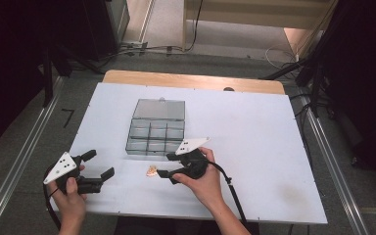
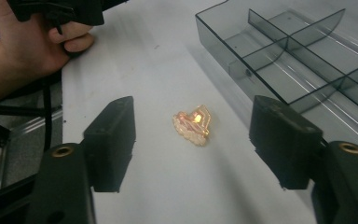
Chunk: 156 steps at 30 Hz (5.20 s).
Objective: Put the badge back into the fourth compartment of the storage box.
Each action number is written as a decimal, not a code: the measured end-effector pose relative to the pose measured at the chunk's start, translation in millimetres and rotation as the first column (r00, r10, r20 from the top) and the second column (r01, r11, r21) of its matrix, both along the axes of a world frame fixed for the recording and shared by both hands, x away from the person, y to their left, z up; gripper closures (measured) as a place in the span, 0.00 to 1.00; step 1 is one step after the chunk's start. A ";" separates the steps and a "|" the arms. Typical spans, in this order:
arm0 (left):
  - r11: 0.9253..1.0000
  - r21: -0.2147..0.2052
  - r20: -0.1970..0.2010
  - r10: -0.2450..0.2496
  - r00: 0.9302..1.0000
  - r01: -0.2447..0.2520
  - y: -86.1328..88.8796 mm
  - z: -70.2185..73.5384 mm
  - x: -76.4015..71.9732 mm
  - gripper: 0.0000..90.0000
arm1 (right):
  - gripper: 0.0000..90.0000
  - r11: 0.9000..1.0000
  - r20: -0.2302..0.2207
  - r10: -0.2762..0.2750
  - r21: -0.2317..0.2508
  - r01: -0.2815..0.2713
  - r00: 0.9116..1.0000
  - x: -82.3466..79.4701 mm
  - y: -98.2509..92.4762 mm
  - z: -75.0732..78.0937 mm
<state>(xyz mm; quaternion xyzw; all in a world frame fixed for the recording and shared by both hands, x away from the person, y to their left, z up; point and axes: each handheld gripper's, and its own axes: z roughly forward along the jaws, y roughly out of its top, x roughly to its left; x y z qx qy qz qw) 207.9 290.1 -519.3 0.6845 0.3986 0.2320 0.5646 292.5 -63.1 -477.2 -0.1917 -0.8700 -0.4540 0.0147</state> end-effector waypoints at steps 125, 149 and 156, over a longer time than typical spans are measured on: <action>1.000 0.012 0.021 0.007 1.000 -0.007 -1.2 1.4 -2.5 0.00 | 0.98 0.996 0.029 0.080 -0.035 -0.079 0.996 -3.7 26.2 -15.8; 1.000 0.003 0.028 0.012 1.000 -0.012 -0.4 1.5 -3.4 0.00 | 0.98 0.997 0.050 0.071 -0.011 -0.071 0.996 -0.4 32.5 1.8; 1.000 0.003 0.029 0.015 0.999 -0.015 -0.3 1.5 -3.6 0.00 | 0.98 0.998 0.054 0.070 -0.002 -0.070 0.996 1.4 33.3 6.6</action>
